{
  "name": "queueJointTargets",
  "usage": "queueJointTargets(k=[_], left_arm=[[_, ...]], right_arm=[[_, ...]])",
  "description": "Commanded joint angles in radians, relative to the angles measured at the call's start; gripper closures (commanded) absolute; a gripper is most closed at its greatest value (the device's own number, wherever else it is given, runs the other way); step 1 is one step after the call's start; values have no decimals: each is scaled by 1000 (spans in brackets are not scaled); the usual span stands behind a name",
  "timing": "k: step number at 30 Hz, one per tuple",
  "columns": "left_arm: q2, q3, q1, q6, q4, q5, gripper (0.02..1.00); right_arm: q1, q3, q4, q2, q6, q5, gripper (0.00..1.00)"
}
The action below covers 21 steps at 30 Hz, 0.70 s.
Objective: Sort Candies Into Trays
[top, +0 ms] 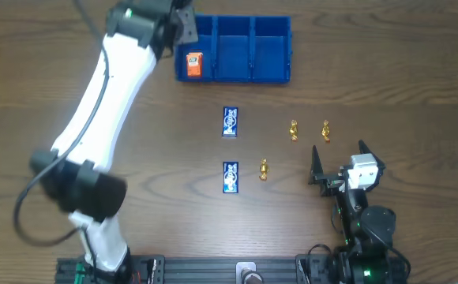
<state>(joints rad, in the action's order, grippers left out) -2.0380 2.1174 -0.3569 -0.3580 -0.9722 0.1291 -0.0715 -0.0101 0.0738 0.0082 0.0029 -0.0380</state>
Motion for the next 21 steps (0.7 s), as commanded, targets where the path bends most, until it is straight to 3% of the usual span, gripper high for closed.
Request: queueJointTargets(k=[1, 21], left_arm=[[-169, 107, 10, 49, -48, -78, 687], [-277, 107, 24, 86, -13, -105, 673]], right_arm=[[-6, 2, 6, -5, -12, -5, 3], [-6, 2, 6, -5, -11, -5, 3]])
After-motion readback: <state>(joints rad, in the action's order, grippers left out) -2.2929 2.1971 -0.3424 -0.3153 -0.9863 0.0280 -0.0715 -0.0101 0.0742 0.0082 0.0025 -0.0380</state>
